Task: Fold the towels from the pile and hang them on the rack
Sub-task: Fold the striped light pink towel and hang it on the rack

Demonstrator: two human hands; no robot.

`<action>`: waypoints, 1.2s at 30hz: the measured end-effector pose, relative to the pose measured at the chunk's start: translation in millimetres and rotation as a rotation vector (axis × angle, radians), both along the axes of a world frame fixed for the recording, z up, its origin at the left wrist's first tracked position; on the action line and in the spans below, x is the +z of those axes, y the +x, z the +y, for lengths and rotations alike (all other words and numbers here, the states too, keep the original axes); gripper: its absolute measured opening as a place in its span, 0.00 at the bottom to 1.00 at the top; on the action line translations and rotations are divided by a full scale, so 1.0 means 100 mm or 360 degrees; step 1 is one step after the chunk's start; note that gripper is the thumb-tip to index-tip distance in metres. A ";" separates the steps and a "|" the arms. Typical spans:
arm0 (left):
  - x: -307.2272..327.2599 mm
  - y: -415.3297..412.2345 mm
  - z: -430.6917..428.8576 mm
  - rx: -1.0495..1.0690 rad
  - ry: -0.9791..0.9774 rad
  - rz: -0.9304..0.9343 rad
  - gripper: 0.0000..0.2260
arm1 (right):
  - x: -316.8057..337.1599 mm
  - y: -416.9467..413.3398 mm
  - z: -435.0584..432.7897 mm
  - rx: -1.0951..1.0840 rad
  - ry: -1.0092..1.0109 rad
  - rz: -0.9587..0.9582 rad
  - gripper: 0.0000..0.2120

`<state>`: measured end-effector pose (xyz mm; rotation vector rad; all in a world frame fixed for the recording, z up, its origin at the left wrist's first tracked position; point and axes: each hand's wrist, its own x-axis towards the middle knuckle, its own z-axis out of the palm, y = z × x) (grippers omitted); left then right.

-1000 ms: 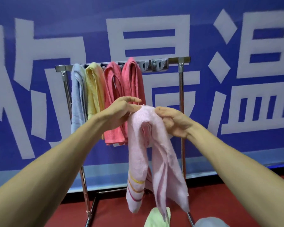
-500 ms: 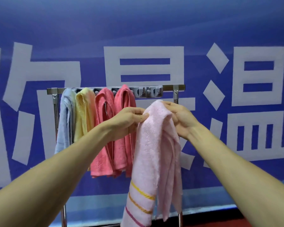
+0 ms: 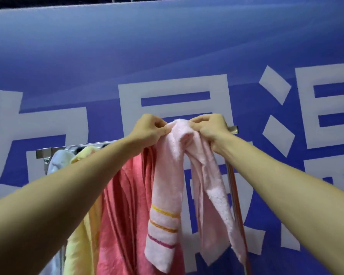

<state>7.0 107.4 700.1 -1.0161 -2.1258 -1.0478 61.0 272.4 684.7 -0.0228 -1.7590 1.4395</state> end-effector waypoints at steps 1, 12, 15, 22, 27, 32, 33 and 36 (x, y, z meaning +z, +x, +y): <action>0.04 -0.08 0.03 0.0140 -0.0072 0.0133 0.09 | 0.03 -0.07 0.01 -0.0134 0.0146 -0.0033 0.04; -0.15 -0.42 0.25 0.0688 -0.0485 0.0698 0.08 | -0.39 -0.45 -0.02 -0.0842 0.1007 -0.0213 0.13; -0.18 -0.39 0.22 0.0662 -0.0523 0.0762 0.08 | -0.46 -0.49 -0.02 -0.0839 0.1045 -0.0159 0.17; -0.33 -0.26 0.09 0.0546 -0.0521 0.0663 0.07 | -0.64 -0.18 0.06 -0.0353 0.0940 -0.0226 0.12; -0.73 0.22 -0.16 0.0214 -0.0062 0.0613 0.10 | -0.76 0.32 0.04 -0.0359 0.0945 -0.0354 0.15; -1.43 0.81 -0.39 -0.0158 -0.0082 0.0107 0.08 | -1.01 0.80 -0.11 -0.0188 0.0996 -0.0672 0.14; -1.58 0.89 -0.43 -0.0196 -0.0145 -0.0033 0.08 | -1.10 0.89 -0.15 -0.0156 0.1021 -0.0743 0.14; -2.05 1.05 -0.57 -0.0288 -0.0234 -0.0504 0.07 | -1.47 1.07 -0.22 -0.0053 0.1111 -0.0973 0.14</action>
